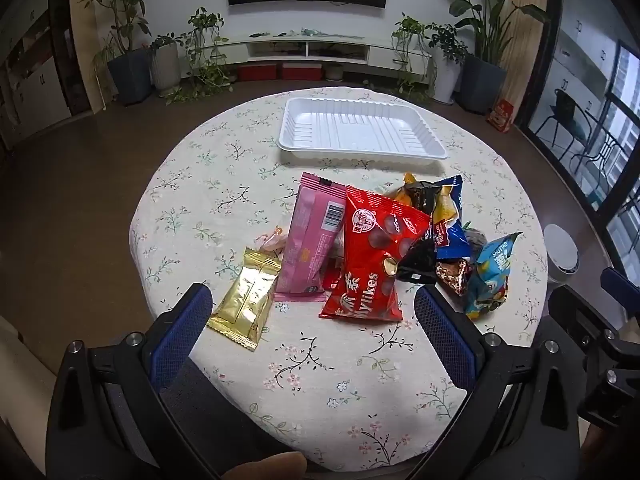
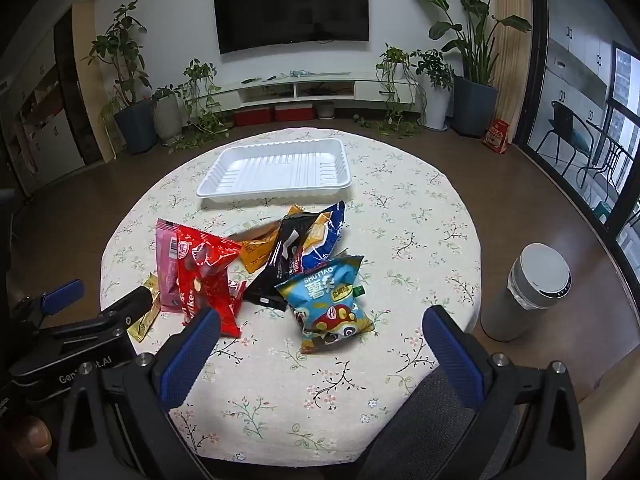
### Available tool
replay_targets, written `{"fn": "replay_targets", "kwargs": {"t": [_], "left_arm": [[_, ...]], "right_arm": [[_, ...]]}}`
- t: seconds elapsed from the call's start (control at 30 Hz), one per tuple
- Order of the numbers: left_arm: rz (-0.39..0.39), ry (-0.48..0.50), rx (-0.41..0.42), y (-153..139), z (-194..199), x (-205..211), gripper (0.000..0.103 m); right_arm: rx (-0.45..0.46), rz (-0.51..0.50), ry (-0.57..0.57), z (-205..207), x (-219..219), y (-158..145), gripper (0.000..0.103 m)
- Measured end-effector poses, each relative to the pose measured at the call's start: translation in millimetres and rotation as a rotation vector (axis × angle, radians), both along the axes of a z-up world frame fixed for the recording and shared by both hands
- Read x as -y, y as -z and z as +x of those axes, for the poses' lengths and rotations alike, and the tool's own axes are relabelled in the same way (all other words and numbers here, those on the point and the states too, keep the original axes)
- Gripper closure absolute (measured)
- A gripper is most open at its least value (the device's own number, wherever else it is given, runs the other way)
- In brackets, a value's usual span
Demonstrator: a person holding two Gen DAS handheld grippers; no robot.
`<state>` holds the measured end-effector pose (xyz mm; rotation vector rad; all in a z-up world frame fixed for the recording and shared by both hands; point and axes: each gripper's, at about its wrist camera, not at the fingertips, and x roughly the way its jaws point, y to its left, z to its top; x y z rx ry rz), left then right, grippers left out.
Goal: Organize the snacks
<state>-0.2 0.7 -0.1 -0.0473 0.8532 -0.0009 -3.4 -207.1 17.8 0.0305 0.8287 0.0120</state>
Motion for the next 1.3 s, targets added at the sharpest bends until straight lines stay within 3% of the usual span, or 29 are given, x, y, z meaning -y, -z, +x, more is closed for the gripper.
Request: {"fn": "replay_targets", "kwargs": {"t": [1.3], "left_arm": [[0.003,-0.011,-0.003,7,1,-2,0.0]], "right_arm": [[-0.047,0.007,0.006,2,-1,14,0.0]]}}
